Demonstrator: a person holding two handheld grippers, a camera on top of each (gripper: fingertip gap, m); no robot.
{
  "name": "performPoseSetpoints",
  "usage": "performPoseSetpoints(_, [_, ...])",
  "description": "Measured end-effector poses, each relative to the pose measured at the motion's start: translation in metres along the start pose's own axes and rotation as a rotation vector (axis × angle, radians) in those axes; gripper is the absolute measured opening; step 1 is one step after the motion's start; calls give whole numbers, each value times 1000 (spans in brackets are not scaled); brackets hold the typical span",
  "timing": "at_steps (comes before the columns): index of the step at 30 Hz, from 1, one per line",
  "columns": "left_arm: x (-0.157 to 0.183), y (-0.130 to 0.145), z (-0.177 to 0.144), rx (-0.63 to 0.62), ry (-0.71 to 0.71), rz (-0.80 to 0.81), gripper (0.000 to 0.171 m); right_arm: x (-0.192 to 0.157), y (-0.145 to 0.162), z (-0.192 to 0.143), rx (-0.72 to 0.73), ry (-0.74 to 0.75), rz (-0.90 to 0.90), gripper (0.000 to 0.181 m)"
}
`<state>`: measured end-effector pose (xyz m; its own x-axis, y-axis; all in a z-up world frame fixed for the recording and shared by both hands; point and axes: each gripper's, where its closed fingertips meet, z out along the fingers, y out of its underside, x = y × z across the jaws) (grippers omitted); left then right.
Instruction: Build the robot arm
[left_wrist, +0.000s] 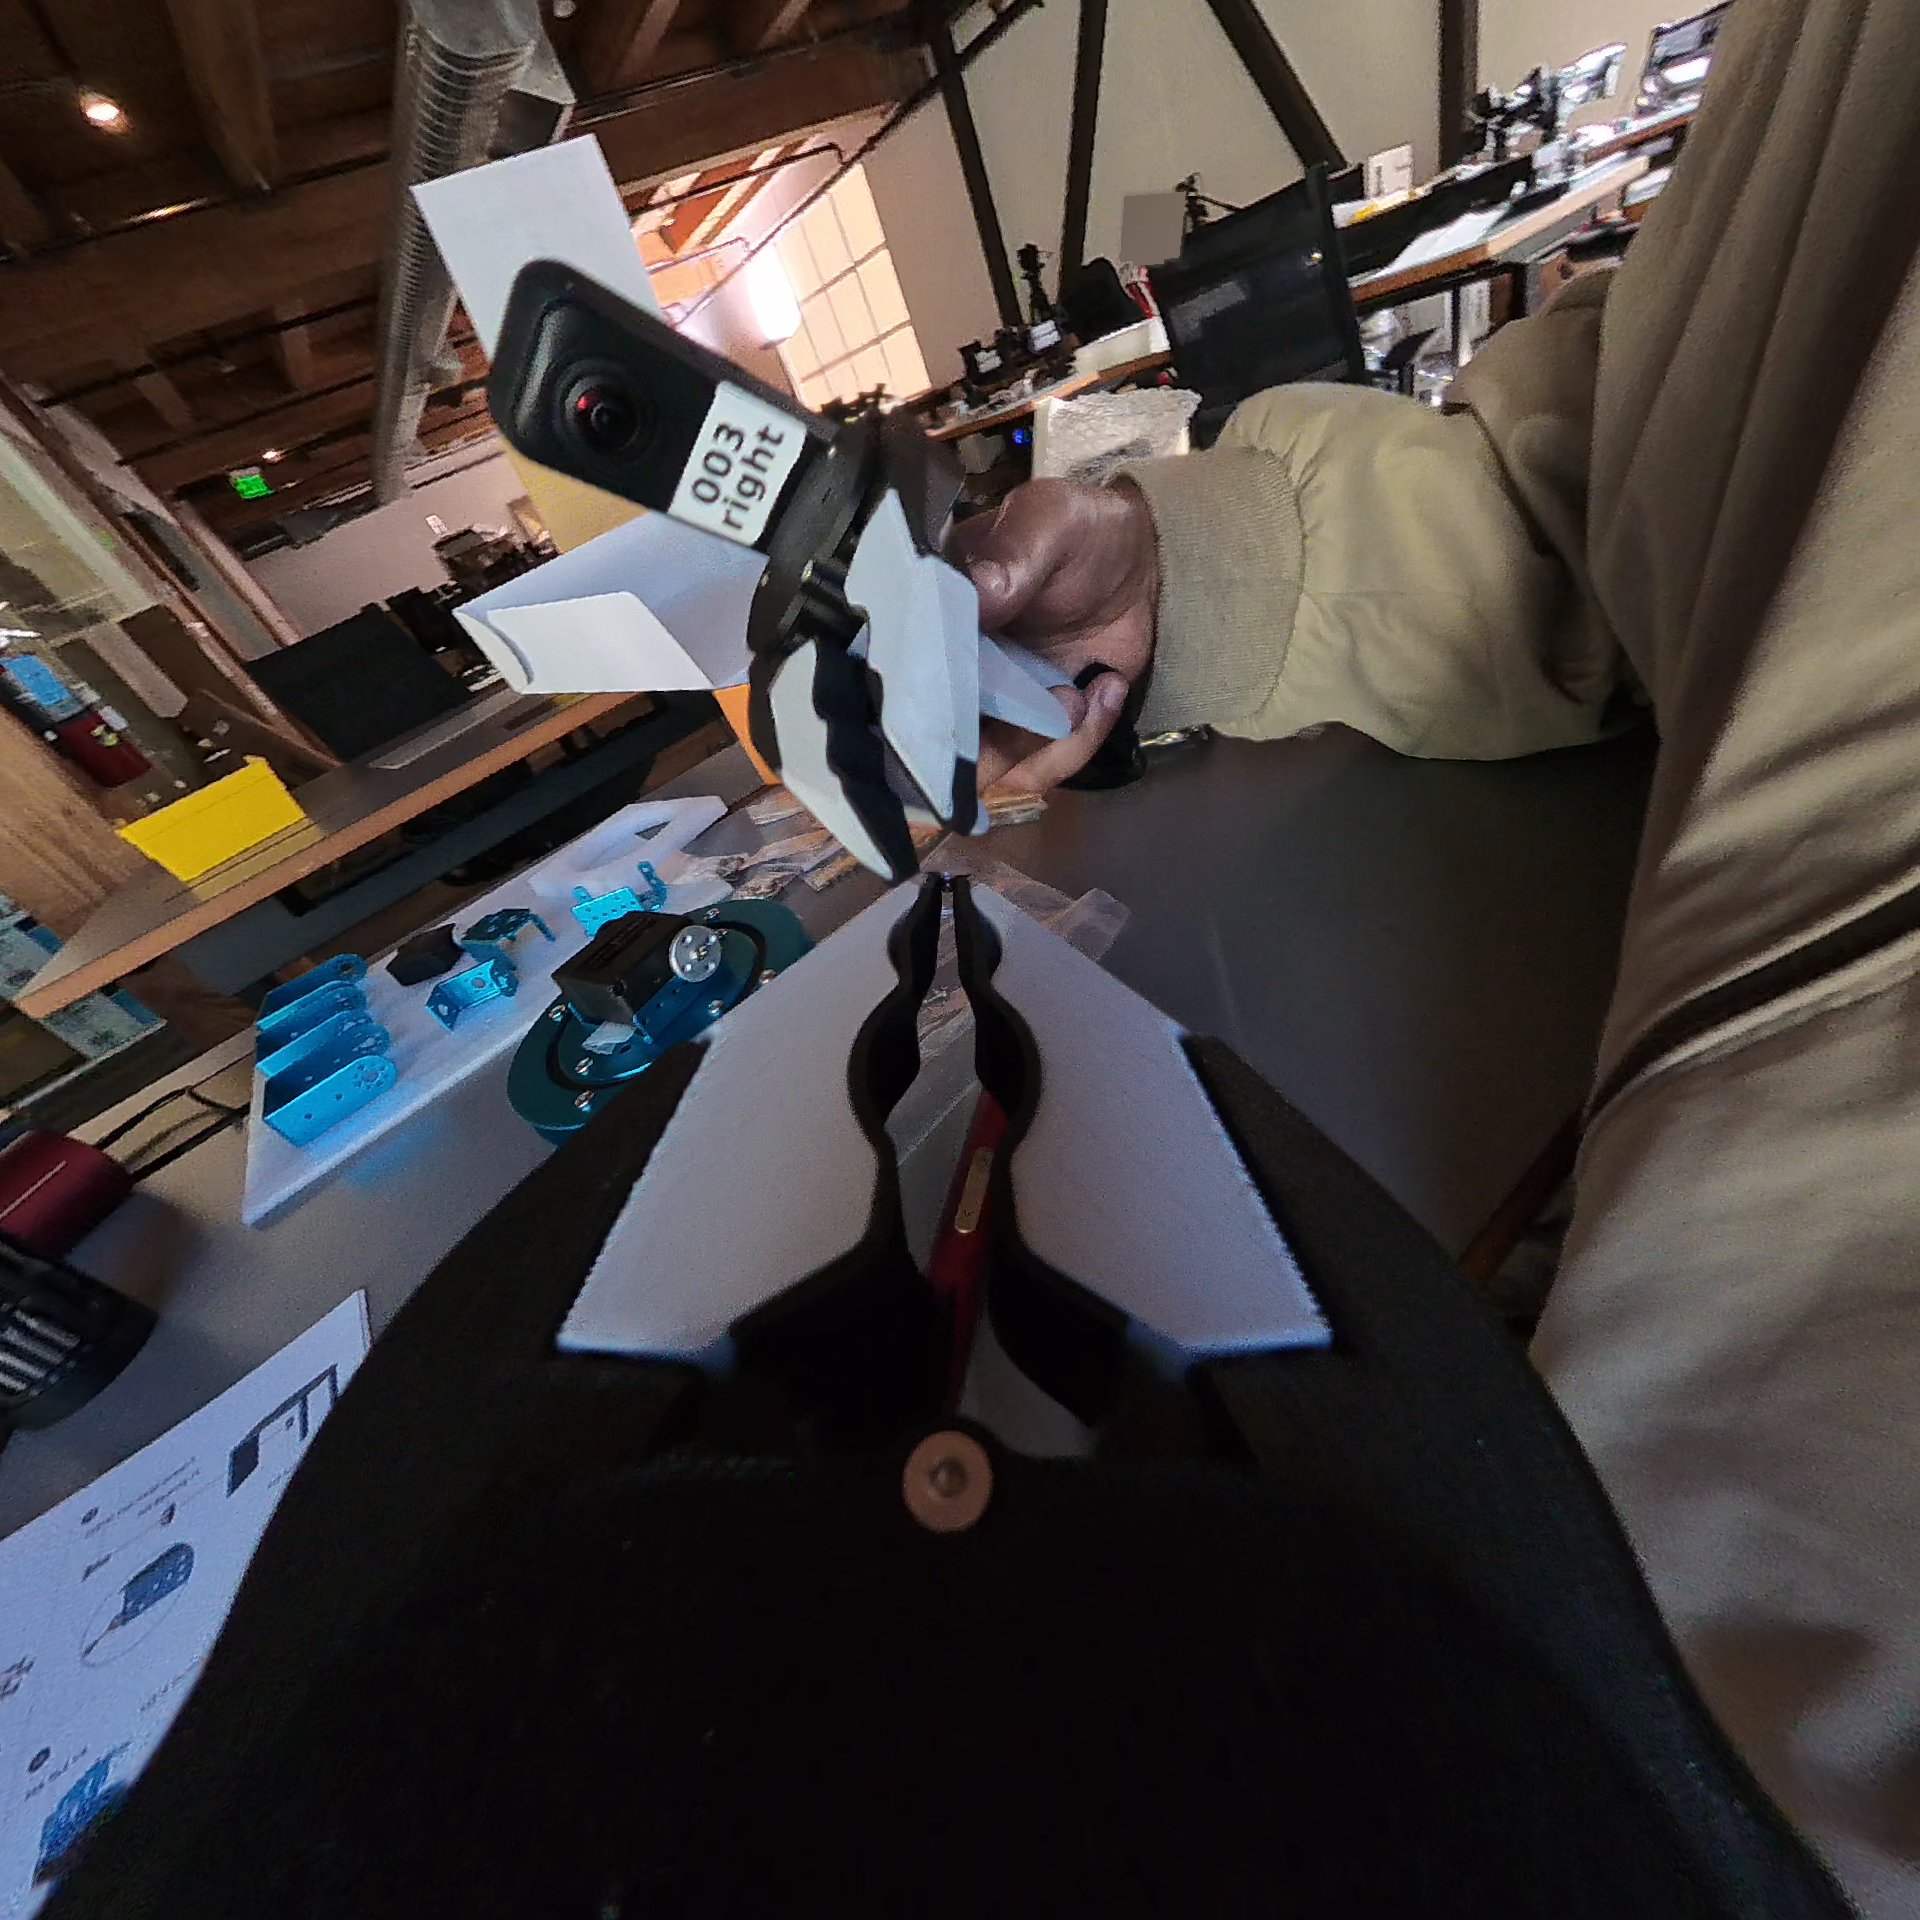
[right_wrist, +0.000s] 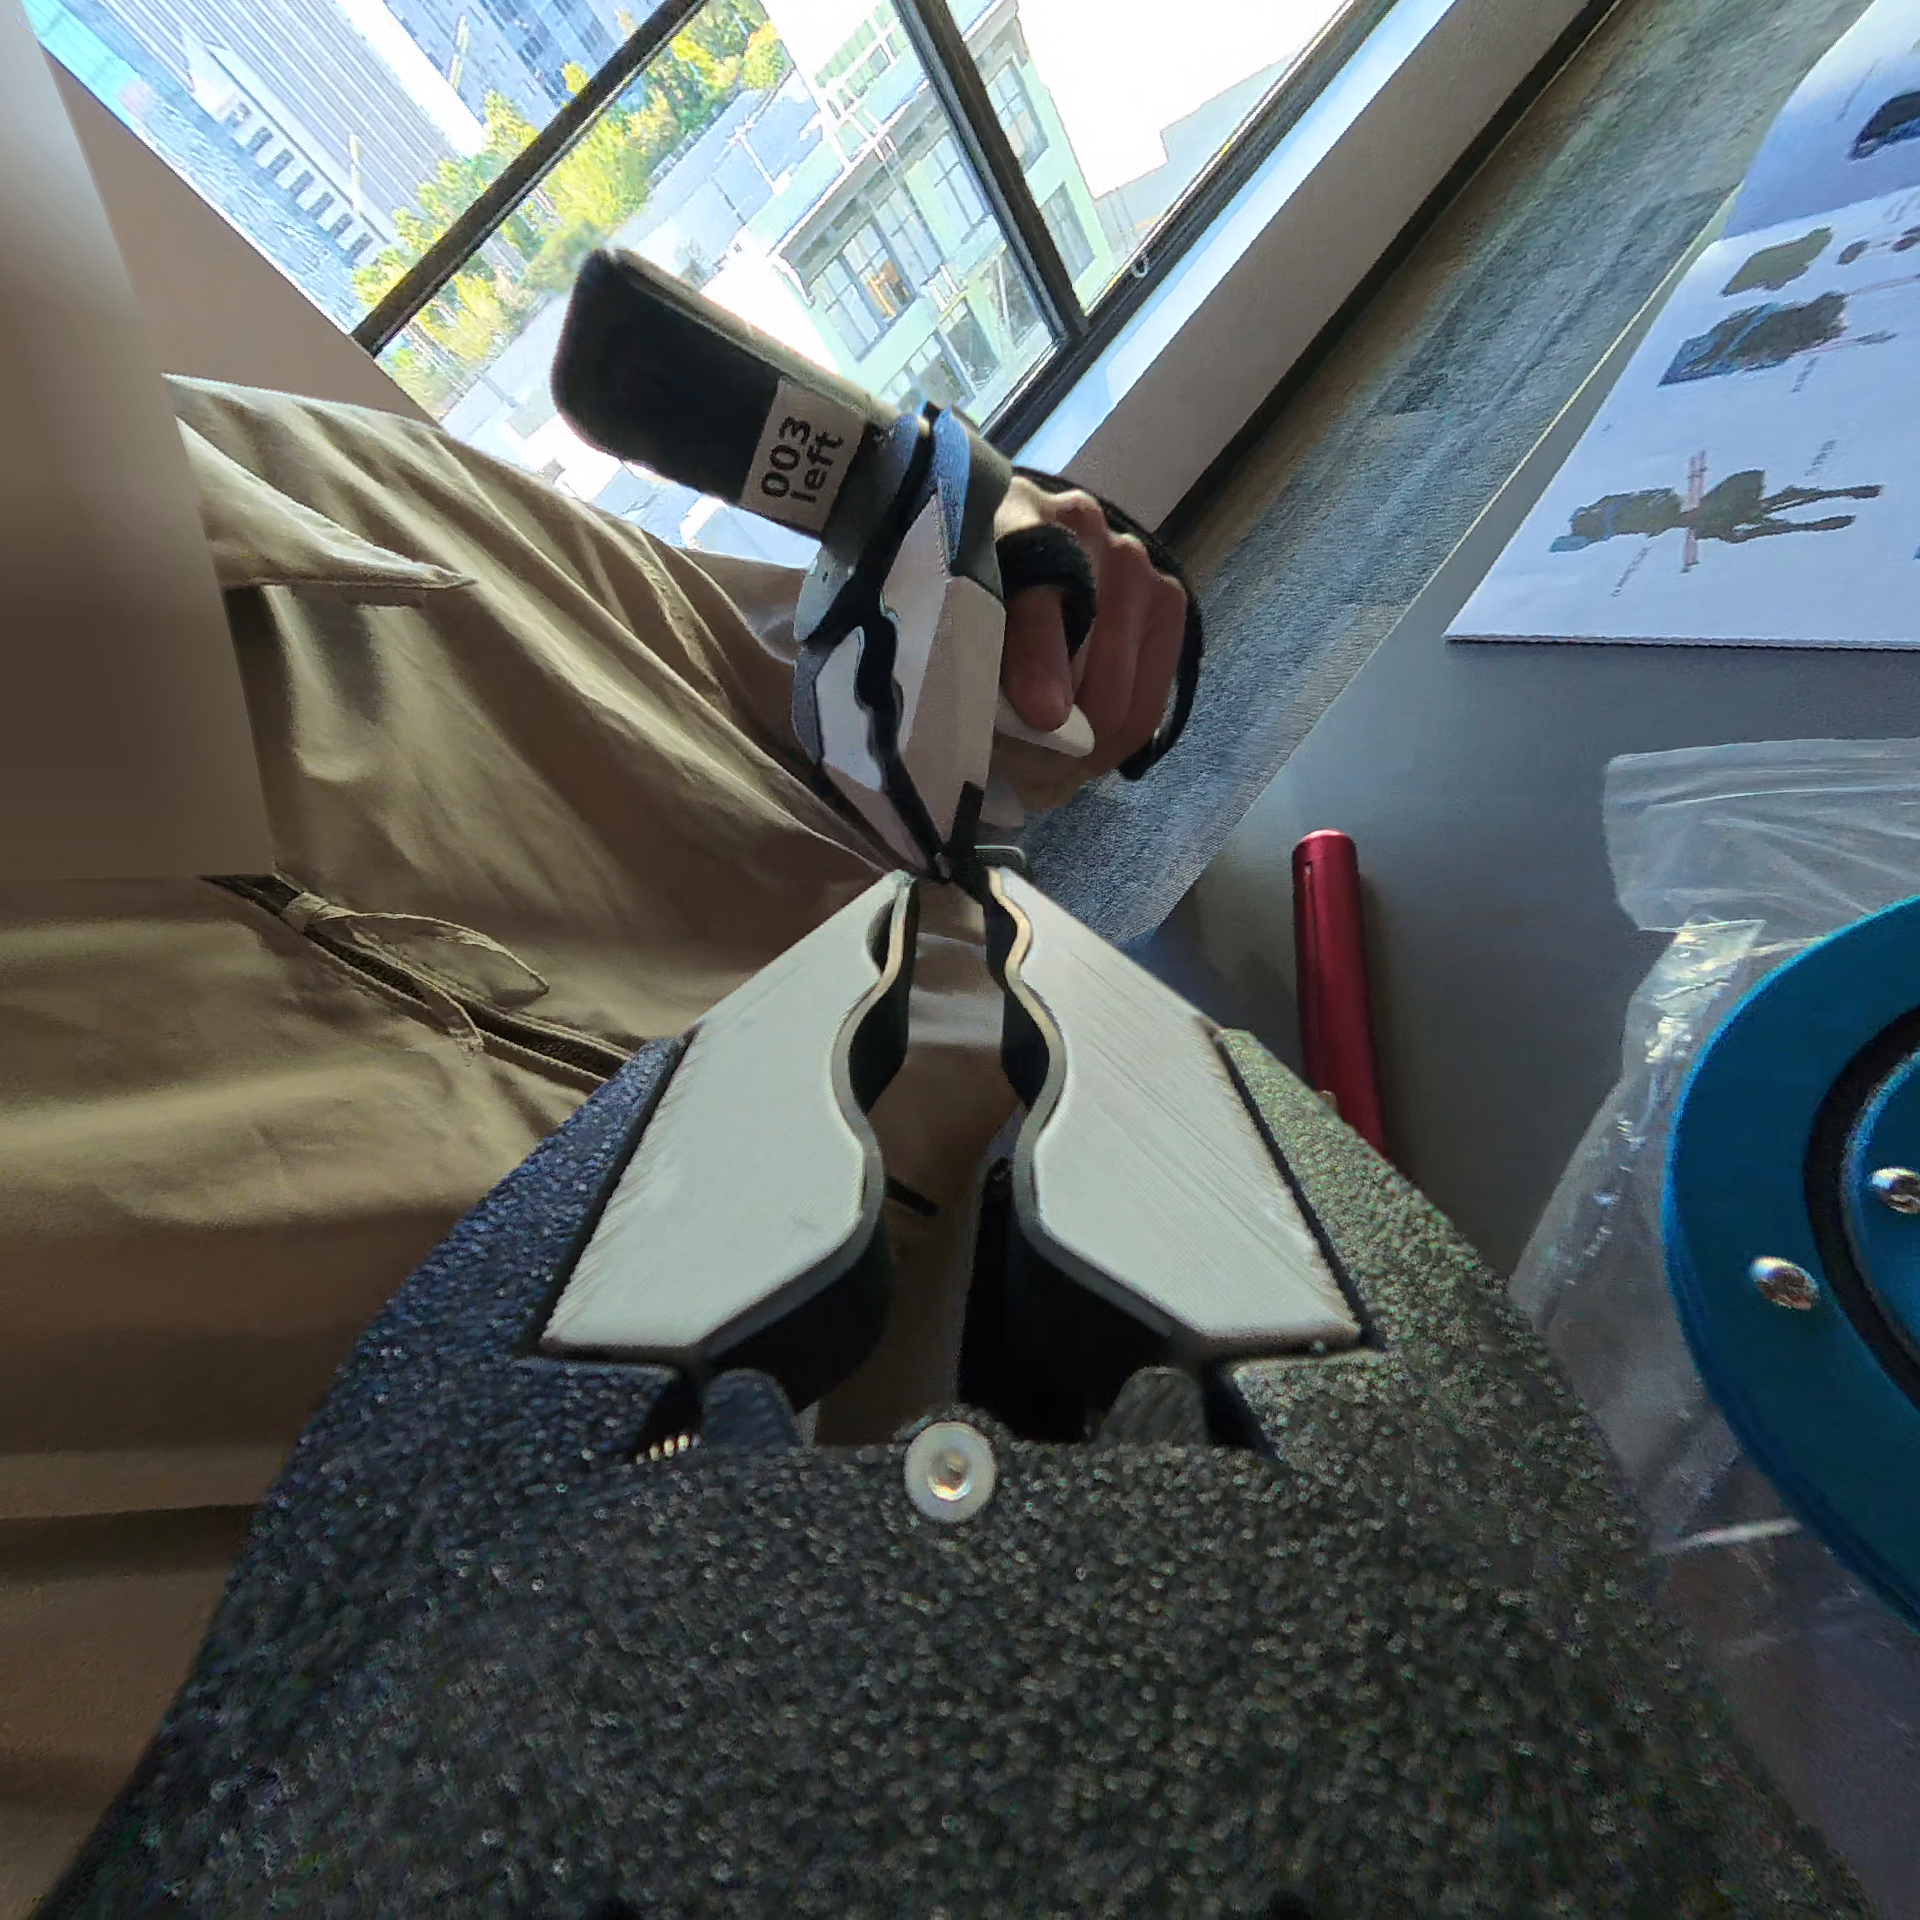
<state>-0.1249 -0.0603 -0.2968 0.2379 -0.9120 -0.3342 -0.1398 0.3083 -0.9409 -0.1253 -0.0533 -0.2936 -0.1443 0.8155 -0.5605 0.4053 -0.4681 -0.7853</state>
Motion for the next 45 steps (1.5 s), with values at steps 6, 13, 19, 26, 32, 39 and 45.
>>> performPoseSetpoints(6, [-32, 13, 1, -13, -270, -118, 1, 24, -26, -39, 109, 185, -91, 10])
performPoseSetpoints(13, [-66, 28, 22, -43, -568, -321, 0, 105, -38, -104, 237, 596, -251, 29])
performPoseSetpoints(19, [-83, 48, 55, -157, -626, -301, 1, 140, -30, -108, 201, 679, -254, 52])
performPoseSetpoints(26, [-98, 75, 71, -281, -595, -269, 0, 153, -23, -101, 201, 655, -230, 51])
performPoseSetpoints(32, [-98, 82, 81, -292, -560, -258, 1, 155, -20, -99, 204, 640, -212, 49])
performPoseSetpoints(39, [-101, 88, 85, -333, -572, -228, 1, 155, -19, -102, 210, 623, -178, 49])
performPoseSetpoints(45, [-100, 91, 86, -338, -569, -233, 1, 157, -17, -102, 214, 614, -149, 49])
